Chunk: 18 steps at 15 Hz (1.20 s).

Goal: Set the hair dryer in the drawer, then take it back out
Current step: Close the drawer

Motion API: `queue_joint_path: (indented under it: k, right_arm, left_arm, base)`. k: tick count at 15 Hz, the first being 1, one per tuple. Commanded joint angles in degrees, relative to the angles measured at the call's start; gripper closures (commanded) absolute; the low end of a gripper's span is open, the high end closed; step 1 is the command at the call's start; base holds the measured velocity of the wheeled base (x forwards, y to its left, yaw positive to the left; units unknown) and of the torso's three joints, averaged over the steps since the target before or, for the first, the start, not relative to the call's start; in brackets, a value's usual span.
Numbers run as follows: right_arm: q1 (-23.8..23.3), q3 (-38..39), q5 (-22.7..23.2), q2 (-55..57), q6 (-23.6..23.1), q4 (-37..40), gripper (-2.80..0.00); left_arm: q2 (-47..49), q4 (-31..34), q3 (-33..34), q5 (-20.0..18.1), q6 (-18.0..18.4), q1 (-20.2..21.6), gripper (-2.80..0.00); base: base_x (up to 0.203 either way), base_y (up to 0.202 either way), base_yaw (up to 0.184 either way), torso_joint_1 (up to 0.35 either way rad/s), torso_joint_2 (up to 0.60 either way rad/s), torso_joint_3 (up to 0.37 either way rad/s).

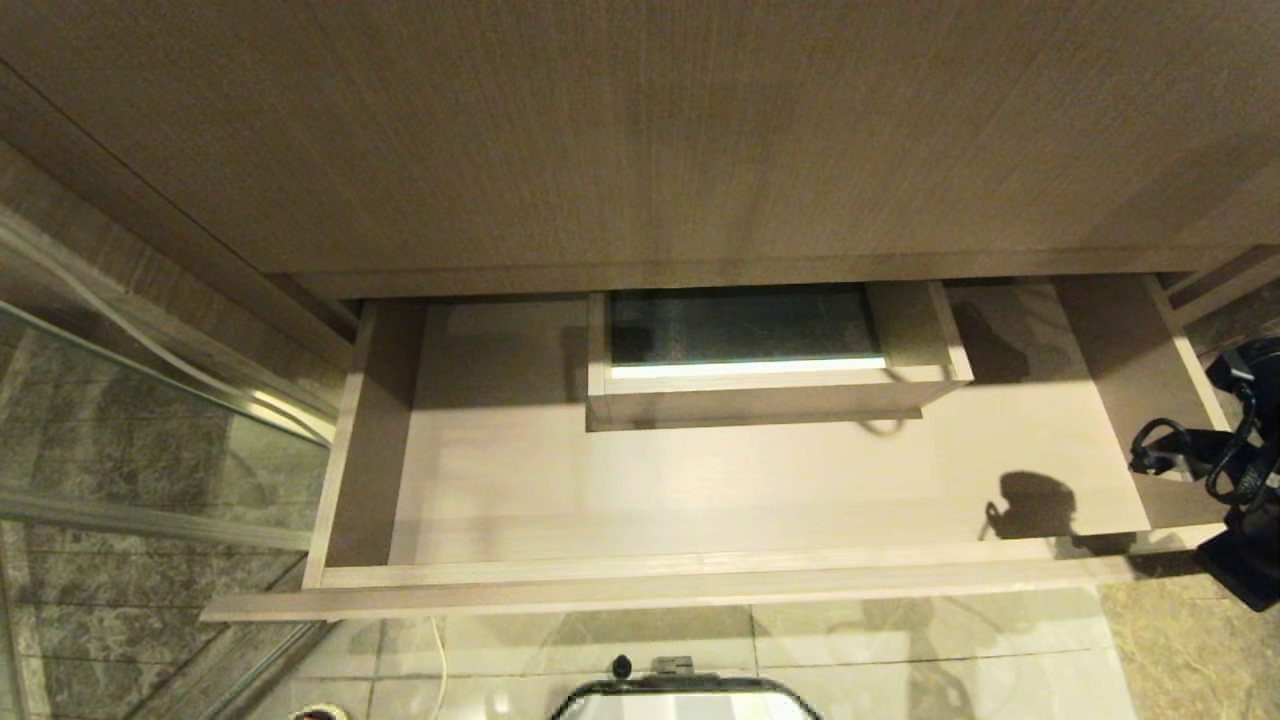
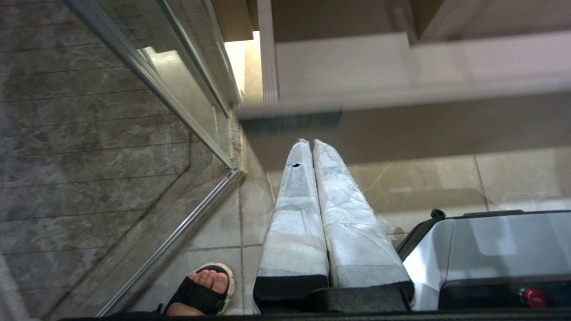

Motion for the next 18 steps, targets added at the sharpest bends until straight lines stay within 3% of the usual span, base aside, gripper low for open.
queue_joint_path:
  k: [1, 5, 10, 18]
  right_arm:
    - [0.0, 0.0, 2.5, -1.0, -0.1, -1.3, 0.0]
    - [0.1, -0.2, 13.3, -2.6, -0.1, -14.5, 0.0]
    - [0.1, 0.4, 22.5, -2.9, 0.0, -45.0, 0.0]
    - [0.1, 5.2, 24.9, -12.0, -0.8, -43.8, 0.0]
  left_arm:
    - [0.0, 0.0, 0.0, 0.0, 0.0, 0.0, 0.0]
    - [0.0, 0.0, 0.1, 0.0, 0.0, 0.1, 0.0]
    - [0.0, 0.0, 0.0, 0.0, 0.0, 0.0, 0.0]
    - [0.0, 0.0, 0.0, 0.0, 0.0, 0.0, 0.0]
  base:
    - [0.0, 0.0, 0.0, 0.0, 0.0, 0.0]
    - [0.0, 0.0, 0.0, 0.0, 0.0, 0.0]
    - [0.0, 0.0, 0.0, 0.0, 0.0, 0.0]
    - [0.0, 0.0, 0.0, 0.0, 0.0, 0.0]
